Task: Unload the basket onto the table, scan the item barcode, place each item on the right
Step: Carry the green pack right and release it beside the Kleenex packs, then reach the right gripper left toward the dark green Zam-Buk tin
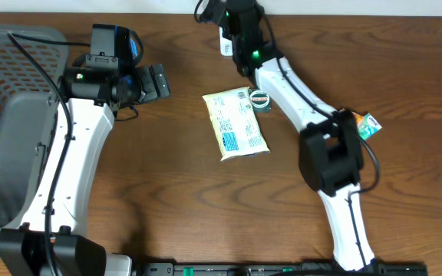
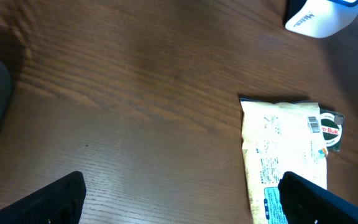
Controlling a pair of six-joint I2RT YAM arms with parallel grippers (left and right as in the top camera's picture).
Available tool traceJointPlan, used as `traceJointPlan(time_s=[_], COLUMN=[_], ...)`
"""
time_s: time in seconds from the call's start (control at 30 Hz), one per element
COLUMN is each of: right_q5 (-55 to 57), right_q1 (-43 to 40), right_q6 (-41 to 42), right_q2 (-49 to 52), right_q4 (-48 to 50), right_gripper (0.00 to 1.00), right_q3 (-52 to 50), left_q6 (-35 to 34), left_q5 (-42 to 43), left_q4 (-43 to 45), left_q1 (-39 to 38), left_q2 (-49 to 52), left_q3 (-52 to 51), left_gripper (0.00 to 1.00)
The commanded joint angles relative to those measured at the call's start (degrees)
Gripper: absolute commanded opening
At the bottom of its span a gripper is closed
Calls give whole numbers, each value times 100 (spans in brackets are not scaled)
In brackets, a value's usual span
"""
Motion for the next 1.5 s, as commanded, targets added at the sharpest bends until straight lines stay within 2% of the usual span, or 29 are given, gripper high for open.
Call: traceJointPlan(time_s=[0.0, 0.23, 0.4, 0.6, 0.7, 0.87, 1.13, 1.33, 1.4, 1.47], right_q5=[-376, -1943, -2684, -2859, -2824, -1954, -1884, -1871, -1917, -1915], right_q1=[31, -39, -391, -1115, -1550, -2234, -3108, -3606, -3707, -3753], right_q6=[1331, 3689, 5515, 6153, 6286, 7086, 7418, 7514, 7512, 7497], right_q2=[-855, -1797, -2175, -1945, -1685, -1298, -938, -935, -938, -935], right_q4=[-584, -2852, -4507, -6011, -6262, -6133, -5453, -5405, -5501, -5698], right_gripper=[1, 1, 1, 1, 1, 1, 1, 2, 8, 23], right_q3=[24, 24, 24, -15, -160, -748, -1484, -1547, -1547, -1547], left_q6=[15, 15, 15, 15, 15, 15, 15, 15, 13, 15], left_q5=[50, 50, 50, 50, 50, 50, 50, 50, 50, 50], left_q4=[-7, -9, -7, -7, -7, -7, -7, -7, -7, -7], left_q1=[4, 4, 4, 4, 4, 4, 4, 4, 4, 4], left_q2=[37, 37, 37, 37, 37, 37, 37, 37, 37, 37], left_q3=[42, 42, 42, 42, 42, 42, 42, 42, 42, 42], left_gripper=[98, 98, 98, 98, 98, 98, 98, 98, 98, 98])
